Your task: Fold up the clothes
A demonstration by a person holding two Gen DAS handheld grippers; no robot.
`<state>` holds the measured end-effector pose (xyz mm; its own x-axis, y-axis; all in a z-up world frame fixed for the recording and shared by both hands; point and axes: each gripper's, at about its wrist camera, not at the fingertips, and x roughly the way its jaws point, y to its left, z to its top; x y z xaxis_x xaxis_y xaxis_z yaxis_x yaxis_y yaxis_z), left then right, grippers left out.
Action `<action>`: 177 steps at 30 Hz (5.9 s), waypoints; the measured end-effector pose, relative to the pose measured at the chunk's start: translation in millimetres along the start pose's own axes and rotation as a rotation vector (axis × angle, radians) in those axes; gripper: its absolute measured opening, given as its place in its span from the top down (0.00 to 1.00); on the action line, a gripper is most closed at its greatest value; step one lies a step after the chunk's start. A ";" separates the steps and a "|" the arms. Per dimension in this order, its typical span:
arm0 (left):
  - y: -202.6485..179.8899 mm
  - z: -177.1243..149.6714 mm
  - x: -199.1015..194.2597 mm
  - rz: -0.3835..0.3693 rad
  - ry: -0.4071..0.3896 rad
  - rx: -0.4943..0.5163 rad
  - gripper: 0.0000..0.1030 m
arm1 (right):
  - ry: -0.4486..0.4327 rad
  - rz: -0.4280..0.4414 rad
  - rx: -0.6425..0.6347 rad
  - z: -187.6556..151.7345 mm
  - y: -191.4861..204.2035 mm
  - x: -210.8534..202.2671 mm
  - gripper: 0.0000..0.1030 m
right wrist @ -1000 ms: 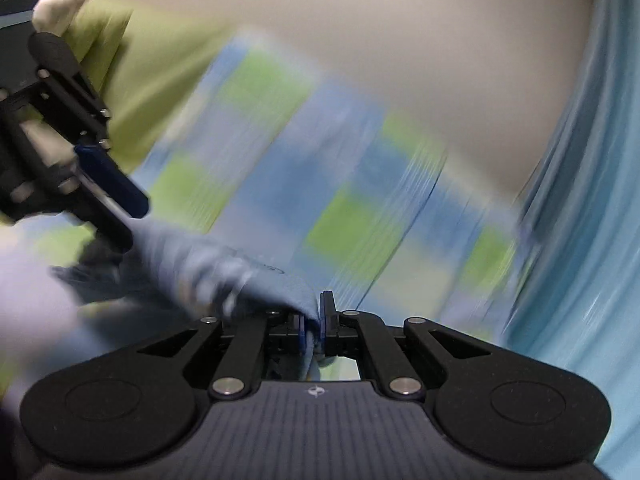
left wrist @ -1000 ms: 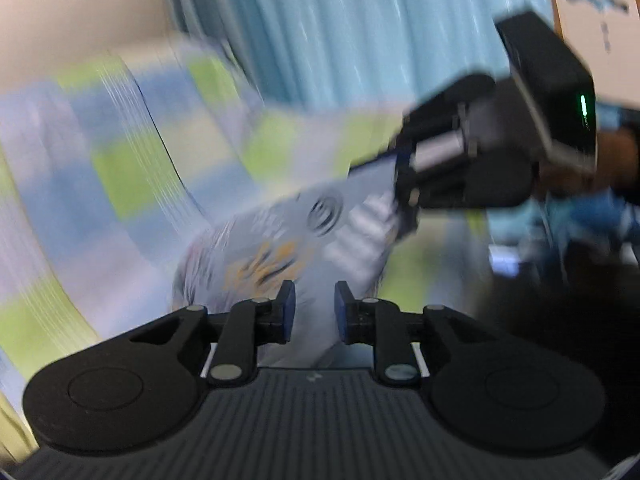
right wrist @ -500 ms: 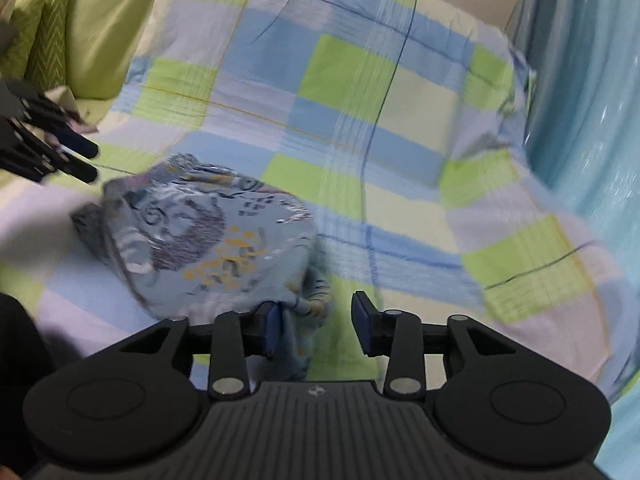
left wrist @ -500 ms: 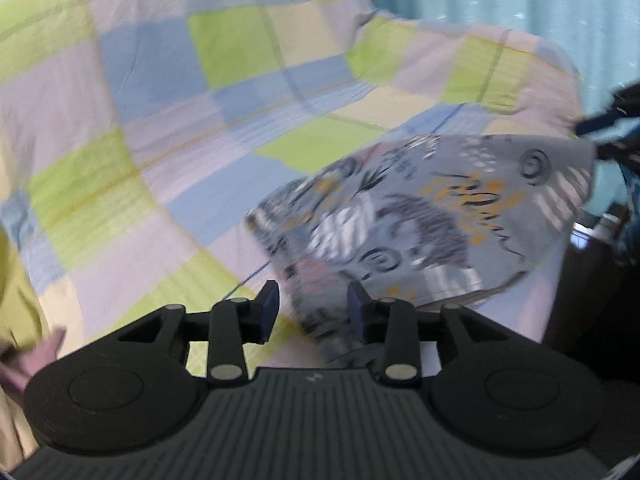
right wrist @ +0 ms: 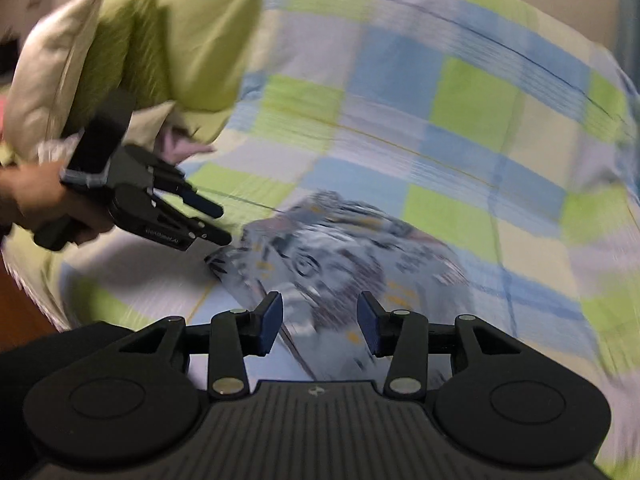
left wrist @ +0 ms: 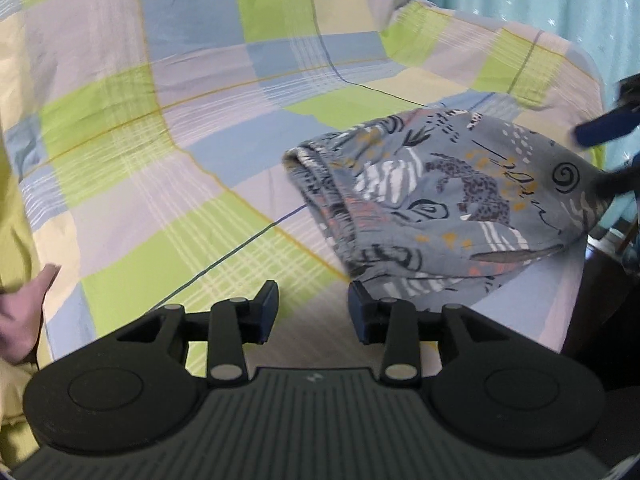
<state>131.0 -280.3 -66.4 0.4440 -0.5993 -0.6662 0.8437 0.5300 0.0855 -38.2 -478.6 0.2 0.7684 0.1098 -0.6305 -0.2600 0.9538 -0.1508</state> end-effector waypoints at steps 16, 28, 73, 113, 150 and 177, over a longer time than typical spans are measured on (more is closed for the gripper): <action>21.3 -4.4 -10.1 -0.145 -0.070 -0.229 0.65 | -0.006 0.012 0.036 37.4 22.3 111.9 0.94; -2.8 14.3 33.7 -0.112 0.009 -0.293 0.61 | -0.114 -0.116 0.195 17.0 -44.7 58.5 0.94; -60.6 184.3 -272.6 0.195 -0.722 0.167 0.97 | -0.582 -0.564 0.123 70.5 -56.8 -218.0 0.95; 40.4 73.3 52.2 0.109 0.016 -0.051 0.69 | -0.007 -0.330 0.497 -101.0 -241.4 4.7 0.60; 12.3 -37.5 -28.2 -0.003 0.186 -0.063 0.64 | 0.099 -0.690 0.613 -195.6 -240.9 -69.4 1.00; 36.7 -44.7 -39.4 0.124 0.200 -0.056 0.96 | 0.058 -0.287 0.562 -142.8 -160.6 -47.1 0.69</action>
<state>131.0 -210.4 -70.0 0.4698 -0.4001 -0.7869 0.7660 0.6279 0.1380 -116.1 -676.8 -54.7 0.7251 -0.1724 -0.6667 0.3103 0.9461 0.0929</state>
